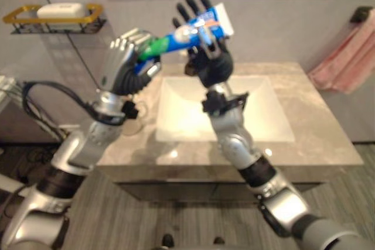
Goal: Put brush and paste in cup on sink, flatten towel.
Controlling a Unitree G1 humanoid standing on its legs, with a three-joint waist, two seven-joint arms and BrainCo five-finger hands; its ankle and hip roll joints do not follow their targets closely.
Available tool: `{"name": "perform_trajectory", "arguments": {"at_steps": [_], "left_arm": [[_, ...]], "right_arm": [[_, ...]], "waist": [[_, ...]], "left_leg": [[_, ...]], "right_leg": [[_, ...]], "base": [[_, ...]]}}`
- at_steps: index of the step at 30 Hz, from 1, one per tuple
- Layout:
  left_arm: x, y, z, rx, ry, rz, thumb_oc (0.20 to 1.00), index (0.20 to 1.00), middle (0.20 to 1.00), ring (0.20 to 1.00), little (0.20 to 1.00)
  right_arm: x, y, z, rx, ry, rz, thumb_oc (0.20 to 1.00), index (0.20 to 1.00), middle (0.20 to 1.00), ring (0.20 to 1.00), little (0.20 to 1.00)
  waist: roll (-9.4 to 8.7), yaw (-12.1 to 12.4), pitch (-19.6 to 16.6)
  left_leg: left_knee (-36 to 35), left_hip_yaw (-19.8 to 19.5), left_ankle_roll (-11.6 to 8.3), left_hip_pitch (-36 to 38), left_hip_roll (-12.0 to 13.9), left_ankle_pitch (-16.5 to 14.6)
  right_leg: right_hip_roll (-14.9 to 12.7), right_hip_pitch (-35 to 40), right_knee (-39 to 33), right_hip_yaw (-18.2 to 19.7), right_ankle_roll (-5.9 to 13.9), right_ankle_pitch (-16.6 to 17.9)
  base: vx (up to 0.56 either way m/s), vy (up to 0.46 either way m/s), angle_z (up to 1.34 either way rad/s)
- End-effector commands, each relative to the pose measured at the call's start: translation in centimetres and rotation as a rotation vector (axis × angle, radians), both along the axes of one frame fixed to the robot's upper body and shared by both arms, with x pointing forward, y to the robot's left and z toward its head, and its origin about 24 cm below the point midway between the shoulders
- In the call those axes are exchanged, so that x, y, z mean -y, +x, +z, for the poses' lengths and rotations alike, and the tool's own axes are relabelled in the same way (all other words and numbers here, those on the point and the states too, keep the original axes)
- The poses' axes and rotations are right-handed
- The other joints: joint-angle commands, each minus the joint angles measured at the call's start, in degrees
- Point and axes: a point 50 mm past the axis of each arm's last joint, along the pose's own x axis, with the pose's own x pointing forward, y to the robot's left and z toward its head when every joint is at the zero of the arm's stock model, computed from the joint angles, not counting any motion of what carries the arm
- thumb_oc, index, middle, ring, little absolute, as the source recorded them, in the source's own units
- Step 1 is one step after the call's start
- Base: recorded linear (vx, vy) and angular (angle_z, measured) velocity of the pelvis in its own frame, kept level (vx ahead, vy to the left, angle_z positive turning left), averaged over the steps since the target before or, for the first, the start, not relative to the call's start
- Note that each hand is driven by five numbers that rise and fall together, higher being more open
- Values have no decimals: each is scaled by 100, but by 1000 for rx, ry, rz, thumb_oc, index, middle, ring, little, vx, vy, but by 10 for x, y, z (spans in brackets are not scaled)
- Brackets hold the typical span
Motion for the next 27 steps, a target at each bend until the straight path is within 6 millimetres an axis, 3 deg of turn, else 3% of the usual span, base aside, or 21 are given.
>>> {"name": "perform_trajectory", "arguments": {"at_steps": [1,7,8,9,21,27], "left_arm": [[0,11,28,73,-29,-2,200,200,200,200,200],[0,12,25,64,-41,5,200,200,200,200,200],[-1,12,25,69,-49,13,244,244,244,244,244],[-1,12,23,66,-58,16,1000,1000,1000,1000,1000],[-14,10,29,139,-64,113,1000,1000,1000,1000,1000],[-43,-14,47,290,-5,247,1000,1000,1000,1000,1000]], "right_arm": [[-16,-10,34,132,46,64,200,200,200,200,200],[-15,-11,35,137,49,55,200,200,200,200,200],[-14,-12,35,136,56,54,200,200,200,200,200],[-14,-12,35,136,59,52,200,200,200,200,200],[-4,-12,40,125,145,2,200,200,200,200,200],[16,-15,38,126,248,-43,200,200,200,200,200]], "waist": [[-265,-57,-180],[-271,-85,-177],[-274,-88,-178],[-269,-95,-181],[-230,-24,-176],[-190,116,-150]], "left_leg": [[68,-162,-81,18,230,-334],[68,-121,-75,31,246,-336],[68,-116,-74,35,248,-336],[68,-108,-76,38,248,-336],[68,-170,-99,14,259,-308],[68,-286,-119,-47,233,-279]], "right_leg": [[-370,283,-8,13,320,-296],[-362,273,-8,45,322,-291],[-361,275,-8,47,320,-291],[-358,275,-8,48,321,-295],[-353,306,-8,-21,304,-309],[-369,346,-8,-159,293,-331]], "base": [[0,0,0],[-2,-3,-1],[0,0,0],[0,0,0],[0,0,0],[2,-8,13]]}}
